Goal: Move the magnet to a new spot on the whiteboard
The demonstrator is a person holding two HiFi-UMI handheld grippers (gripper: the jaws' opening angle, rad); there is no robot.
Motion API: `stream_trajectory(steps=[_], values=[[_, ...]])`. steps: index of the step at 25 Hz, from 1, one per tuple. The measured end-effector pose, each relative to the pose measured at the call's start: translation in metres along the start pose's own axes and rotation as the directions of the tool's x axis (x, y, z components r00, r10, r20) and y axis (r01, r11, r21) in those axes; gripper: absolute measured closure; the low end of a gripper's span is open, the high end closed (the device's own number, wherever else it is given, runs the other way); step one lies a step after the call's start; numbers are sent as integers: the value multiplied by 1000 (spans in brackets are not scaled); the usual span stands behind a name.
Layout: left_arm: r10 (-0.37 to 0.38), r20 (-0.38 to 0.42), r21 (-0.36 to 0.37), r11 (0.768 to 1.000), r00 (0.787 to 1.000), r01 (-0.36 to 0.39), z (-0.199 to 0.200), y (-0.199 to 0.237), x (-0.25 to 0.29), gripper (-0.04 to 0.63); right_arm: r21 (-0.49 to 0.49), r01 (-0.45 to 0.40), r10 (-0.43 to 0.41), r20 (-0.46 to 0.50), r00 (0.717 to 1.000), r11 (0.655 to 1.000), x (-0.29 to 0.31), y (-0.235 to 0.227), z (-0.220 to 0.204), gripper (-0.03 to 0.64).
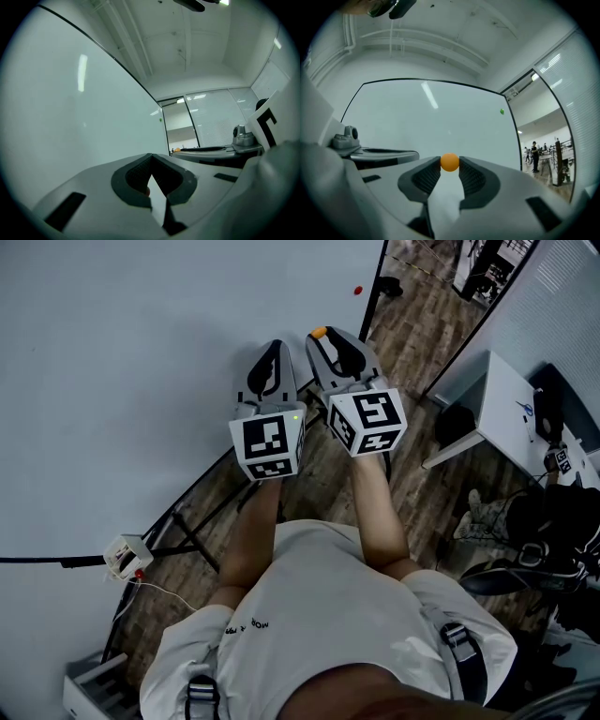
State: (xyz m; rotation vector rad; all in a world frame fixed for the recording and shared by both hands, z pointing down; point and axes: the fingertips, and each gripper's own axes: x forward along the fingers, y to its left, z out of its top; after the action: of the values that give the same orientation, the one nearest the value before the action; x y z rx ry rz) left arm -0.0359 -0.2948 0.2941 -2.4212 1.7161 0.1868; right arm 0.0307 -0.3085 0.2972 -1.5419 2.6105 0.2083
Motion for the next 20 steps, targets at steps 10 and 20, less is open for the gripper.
stream_trajectory(steps=[10, 20], values=[[-19, -9, -25, 1000, 1000, 19, -4, -5, -1, 592, 3, 5, -5, 5, 1000, 1000, -4, 4, -1, 486], [-8, -3, -14, 1000, 1000, 8, -3, -5, -1, 592, 13, 0, 0, 11, 1000, 1000, -4, 2, -2, 486]])
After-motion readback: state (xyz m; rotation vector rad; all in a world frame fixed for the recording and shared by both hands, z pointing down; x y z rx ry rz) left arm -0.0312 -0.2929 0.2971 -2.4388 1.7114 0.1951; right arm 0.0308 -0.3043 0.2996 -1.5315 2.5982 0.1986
